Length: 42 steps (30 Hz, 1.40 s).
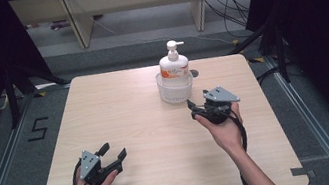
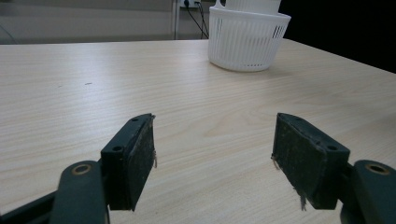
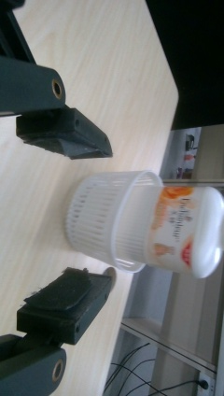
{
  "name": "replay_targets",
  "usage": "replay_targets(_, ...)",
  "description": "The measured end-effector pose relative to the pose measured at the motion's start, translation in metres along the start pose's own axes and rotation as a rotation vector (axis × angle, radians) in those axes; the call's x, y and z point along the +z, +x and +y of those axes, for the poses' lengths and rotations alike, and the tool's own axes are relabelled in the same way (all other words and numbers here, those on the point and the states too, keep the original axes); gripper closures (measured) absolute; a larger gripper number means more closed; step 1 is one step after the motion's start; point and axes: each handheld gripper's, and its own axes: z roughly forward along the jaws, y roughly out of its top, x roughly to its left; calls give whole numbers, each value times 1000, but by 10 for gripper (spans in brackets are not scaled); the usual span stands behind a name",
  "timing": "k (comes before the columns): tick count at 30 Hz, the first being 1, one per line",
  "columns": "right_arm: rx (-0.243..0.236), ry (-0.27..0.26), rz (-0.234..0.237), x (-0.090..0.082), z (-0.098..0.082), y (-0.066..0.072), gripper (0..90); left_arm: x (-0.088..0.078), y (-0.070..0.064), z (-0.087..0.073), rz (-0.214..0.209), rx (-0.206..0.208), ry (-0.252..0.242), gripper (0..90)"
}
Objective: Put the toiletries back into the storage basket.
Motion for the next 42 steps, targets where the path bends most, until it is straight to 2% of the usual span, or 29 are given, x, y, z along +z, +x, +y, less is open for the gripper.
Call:
replay_targets(1, 13, -1, -6, -3, -6, 0, 333, 0, 0, 0, 0, 0, 0, 291)
replay_targets(2, -26, 0, 2, -7, -10, -4, 334, 0, 0, 0, 1, 0, -1, 291)
replay_targets(3, -13, 1, 13, -9, -16, -5, 334, 0, 0, 0, 1, 0, -1, 291)
replay_targets(4, -20, 10, 17, -12, -22, -7, 338, 0, 0, 0, 2, -1, -1, 291)
replay_targets(6, 19, 16, 28, -17, -35, -8, 338, 0, 0, 0, 3, -2, 0, 291)
replay_targets(7, -17, 15, 29, -19, -40, -11, 338, 0, 0, 0, 4, -2, 0, 291)
replay_targets(8, -8, 28, 35, -22, -46, -12, 338, 0, 0, 0, 4, -2, 0, 291)
replay_targets(9, -24, 28, 31, -25, -51, -15, 338, 0, 0, 0, 6, -1, 0, 291)
replay_targets(10, -5, 34, 44, -27, -55, -15, 338, 0, 0, 0, 6, -2, 0, 291)
replay_targets(11, -21, 34, 35, -29, -60, -18, 337, 0, 0, 0, 7, -2, 0, 291)
replay_targets(13, -8, 34, 33, -34, -68, -20, 338, 0, 0, 0, 9, -3, 4, 291)
replay_targets(15, -16, 36, 40, -38, -75, -23, 337, -2, -1, 1, 26, -9, 25, 291)
replay_targets(17, -6, 35, 42, -44, -85, -24, 338, 0, 0, 0, 11, -3, 2, 291)
replay_targets(18, -20, 37, 41, -46, -89, -25, 338, 0, 0, 0, 11, -4, 0, 291)
replay_targets(20, -8, 48, 46, -49, -91, -25, 339, 0, 0, 0, 9, -3, -1, 291)
replay_targets(21, -20, 27, 33, -49, -95, -26, 340, 0, 0, 0, 10, -4, 0, 291)
replay_targets(23, -18, 23, 31, -53, -101, -27, 342, 0, 0, 0, 12, -5, 3, 291)
replay_targets(26, 5, 27, 32, -60, -109, -29, 344, -2, -1, 0, 27, -10, 22, 291)
replay_targets(27, 5, 27, 32, -60, -109, -29, 344, -2, -1, 0, 28, -9, 21, 291)
replay_targets(28, 0, 15, 23, -60, -111, -31, 344, 0, 0, 0, 10, -2, -1, 290)
replay_targets(31, 15, -1, 14, -62, -116, -31, 345, -2, -1, 0, 23, -7, 17, 290)
replay_targets(33, 23, 12, 24, -64, -117, -32, 345, -2, -2, 0, 24, -8, 21, 290)
replay_targets(34, 12, -11, 6, -63, -118, -33, 345, -2, -2, 0, 21, -6, 20, 291)
replay_targets(35, 60, 10, 2, -65, -119, -30, 345, -2, -2, 0, 21, -5, 21, 291)
replay_targets(36, 19, -3, 3, -65, -119, -34, 345, -2, -2, 0, 19, -5, 21, 291)
replay_targets(37, 26, -19, 5, -64, -119, -34, 345, -2, -2, 0, 19, -5, 21, 291)
replay_targets(38, 28, 4, -4, -66, -118, -34, 345, -2, -2, 0, 20, -5, 22, 291)
replay_targets(40, 36, -14, -8, -67, -119, -34, 345, -2, -2, 0, 19, -4, 23, 291)
replay_targets(42, 37, -6, -3, -68, -119, -35, 345, -2, -2, 0, 18, -1, 24, 290)
